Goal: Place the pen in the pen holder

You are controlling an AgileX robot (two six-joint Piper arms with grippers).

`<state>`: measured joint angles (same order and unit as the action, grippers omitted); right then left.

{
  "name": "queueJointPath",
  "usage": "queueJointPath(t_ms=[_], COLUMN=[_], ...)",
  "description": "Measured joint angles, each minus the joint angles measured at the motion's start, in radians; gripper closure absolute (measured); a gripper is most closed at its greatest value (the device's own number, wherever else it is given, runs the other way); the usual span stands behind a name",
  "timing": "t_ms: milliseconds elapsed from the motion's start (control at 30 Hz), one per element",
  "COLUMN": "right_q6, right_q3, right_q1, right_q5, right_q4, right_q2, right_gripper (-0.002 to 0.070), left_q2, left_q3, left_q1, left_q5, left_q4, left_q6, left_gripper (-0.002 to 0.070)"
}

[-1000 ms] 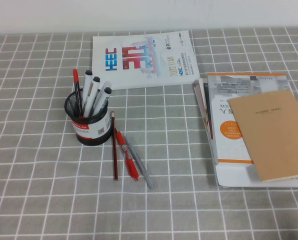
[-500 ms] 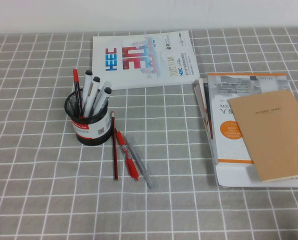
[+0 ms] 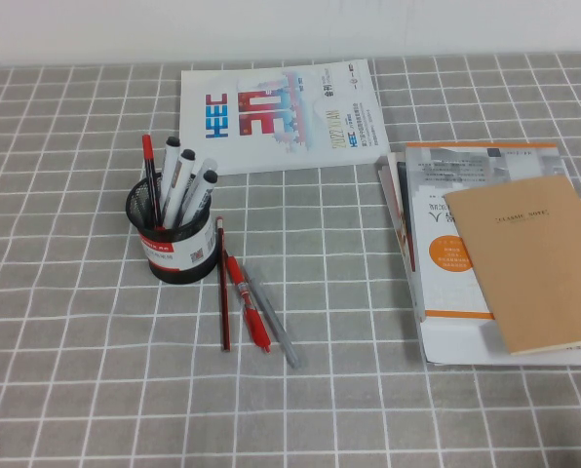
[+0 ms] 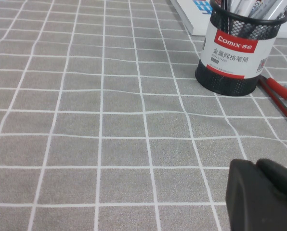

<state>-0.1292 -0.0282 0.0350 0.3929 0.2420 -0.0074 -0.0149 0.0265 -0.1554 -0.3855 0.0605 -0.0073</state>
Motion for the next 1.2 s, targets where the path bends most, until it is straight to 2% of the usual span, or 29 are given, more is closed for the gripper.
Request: queueJointPath(t_ms=[200,300,367,533,667,1000,1200], right_q6=[0.0,0.0,0.0,0.0,0.0,0.0,-0.051], right_q3=[0.0,0.0,0.0,0.0,0.0,0.0,0.01], right_q1=[0.0,0.0,0.0,0.0,0.0,0.0,0.0], right_q5=[0.0,0.0,0.0,-0.016,-0.035,-0.039,-0.011], right_q4=[0.002,0.065,0.196,0.66,0.892,0.987,1.149], right_q2=[0.0,0.0,0.0,0.0,0.0,0.0,0.0], right_gripper=[0.0689,0.0689,0.0689,0.0689,0.0689,0.0689,0.0689], left_q2=[0.0,0.0,0.0,0.0,0.0,0.0,0.0], left_q3=[0.0,0.0,0.0,0.0,0.0,0.0,0.0], left_q1=[0.0,0.0,0.0,0.0,0.0,0.0,0.0], left_q5=[0.0,0.0,0.0,0.0,0.0,0.0,0.0], left_q4=[0.0,0.0,0.0,0.0,0.0,0.0,0.0], left_q6=[0.0,0.0,0.0,0.0,0.0,0.0,0.0], left_gripper=[0.068,0.068,0.068,0.068,0.068,0.068,0.068])
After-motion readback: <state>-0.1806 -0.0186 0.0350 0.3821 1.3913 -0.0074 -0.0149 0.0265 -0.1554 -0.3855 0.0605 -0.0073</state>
